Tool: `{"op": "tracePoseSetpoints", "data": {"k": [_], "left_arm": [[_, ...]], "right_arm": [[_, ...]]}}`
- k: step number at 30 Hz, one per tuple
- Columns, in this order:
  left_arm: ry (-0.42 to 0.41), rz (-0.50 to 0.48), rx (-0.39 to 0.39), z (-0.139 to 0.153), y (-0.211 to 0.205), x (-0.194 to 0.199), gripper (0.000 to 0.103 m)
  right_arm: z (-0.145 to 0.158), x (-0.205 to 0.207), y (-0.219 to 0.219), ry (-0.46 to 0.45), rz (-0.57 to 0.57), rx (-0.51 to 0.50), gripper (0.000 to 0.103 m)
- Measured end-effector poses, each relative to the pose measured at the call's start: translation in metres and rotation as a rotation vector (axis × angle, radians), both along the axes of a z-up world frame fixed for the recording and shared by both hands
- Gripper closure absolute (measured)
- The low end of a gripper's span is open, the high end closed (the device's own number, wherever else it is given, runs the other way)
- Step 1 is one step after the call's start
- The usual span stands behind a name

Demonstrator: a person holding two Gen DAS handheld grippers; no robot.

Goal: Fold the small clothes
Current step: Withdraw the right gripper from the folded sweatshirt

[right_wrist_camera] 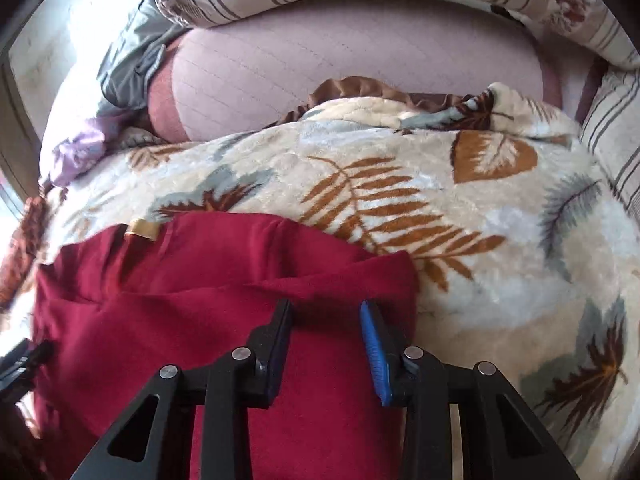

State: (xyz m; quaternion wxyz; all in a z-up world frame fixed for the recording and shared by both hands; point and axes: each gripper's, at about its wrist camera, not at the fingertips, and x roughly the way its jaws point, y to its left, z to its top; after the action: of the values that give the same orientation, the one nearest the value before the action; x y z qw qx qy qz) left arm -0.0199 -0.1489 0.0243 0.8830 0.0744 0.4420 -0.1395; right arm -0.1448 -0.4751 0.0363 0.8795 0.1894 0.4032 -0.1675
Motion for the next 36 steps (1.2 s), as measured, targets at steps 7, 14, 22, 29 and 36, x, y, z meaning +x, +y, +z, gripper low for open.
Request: {"op": "tracePoseSetpoints", "data": {"k": [7, 14, 22, 29, 36], "left_arm": [[-0.001, -0.002, 0.002, 0.001, 0.001, -0.002, 0.015], [0.012, 0.001, -0.012, -0.001, 0.003, 0.001, 0.015], [-0.003, -0.003, 0.004, 0.000, 0.000, -0.004, 0.015], [-0.007, -0.008, 0.005, 0.001, 0.000, -0.009, 0.015], [-0.014, -0.011, 0.001, 0.003, 0.001, -0.014, 0.015]], "right_arm": [[0.012, 0.027, 0.093, -0.034, 0.303, 0.002, 0.069], [-0.007, 0.077, 0.113, 0.016, 0.230, -0.098, 0.069], [0.006, 0.012, 0.109, 0.019, 0.279, -0.053, 0.065], [-0.003, -0.020, 0.098, 0.061, 0.264, -0.061, 0.063], [-0.011, -0.061, 0.047, 0.119, 0.036, -0.115, 0.059]]}}
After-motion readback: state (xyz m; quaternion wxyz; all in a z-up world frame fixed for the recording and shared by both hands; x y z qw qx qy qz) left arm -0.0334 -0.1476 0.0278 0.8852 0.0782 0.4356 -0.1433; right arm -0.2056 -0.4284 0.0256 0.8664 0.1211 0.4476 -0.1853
